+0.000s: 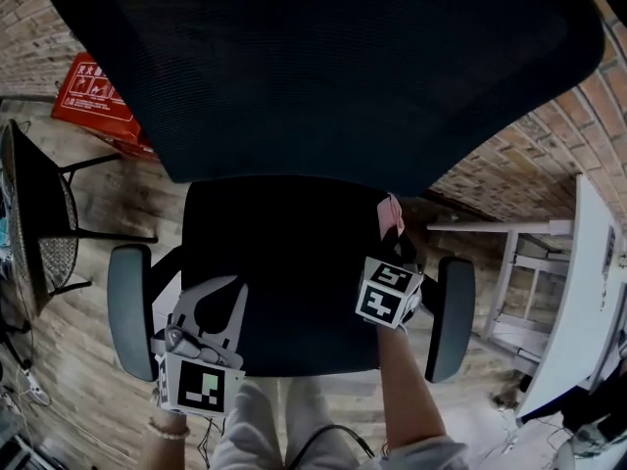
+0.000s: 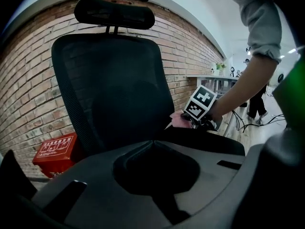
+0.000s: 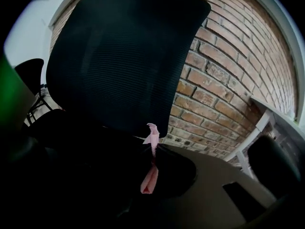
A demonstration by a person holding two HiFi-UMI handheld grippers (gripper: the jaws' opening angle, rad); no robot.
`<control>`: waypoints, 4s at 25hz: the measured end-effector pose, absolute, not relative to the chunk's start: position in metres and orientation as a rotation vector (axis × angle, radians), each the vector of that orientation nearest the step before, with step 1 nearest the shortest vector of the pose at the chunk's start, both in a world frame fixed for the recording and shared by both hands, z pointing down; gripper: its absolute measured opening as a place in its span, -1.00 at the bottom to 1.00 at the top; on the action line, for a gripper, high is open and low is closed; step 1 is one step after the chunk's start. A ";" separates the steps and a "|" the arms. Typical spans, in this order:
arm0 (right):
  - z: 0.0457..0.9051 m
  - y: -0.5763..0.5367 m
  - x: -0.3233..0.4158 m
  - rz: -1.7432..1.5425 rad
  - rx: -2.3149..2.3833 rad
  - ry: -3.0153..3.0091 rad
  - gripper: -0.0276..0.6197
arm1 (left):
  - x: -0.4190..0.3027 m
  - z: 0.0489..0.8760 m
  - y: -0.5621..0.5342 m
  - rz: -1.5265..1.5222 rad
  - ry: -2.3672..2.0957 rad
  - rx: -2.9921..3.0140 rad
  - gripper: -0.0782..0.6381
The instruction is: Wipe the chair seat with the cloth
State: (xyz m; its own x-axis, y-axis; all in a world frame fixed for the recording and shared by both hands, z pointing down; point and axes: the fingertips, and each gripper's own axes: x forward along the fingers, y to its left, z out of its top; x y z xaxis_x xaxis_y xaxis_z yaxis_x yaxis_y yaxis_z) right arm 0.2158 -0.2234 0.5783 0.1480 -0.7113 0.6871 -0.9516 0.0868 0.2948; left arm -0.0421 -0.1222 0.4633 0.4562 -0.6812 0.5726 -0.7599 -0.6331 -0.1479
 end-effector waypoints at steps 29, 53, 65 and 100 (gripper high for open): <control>0.652 -0.225 -0.011 0.594 1.034 -2.075 -0.76 | -0.088 0.505 -0.062 0.817 -1.404 2.371 -0.73; 0.646 -0.147 -0.178 0.527 0.539 -2.276 -0.76 | -0.113 0.499 -0.029 0.736 -1.475 2.297 -0.73; 0.662 -0.150 -0.108 0.585 0.754 -2.172 -0.76 | -0.101 0.493 -0.033 0.811 -1.409 2.370 -0.73; 0.643 -0.100 0.213 0.768 1.480 -1.657 -0.76 | -0.005 0.468 -0.046 0.860 -1.158 2.604 -0.73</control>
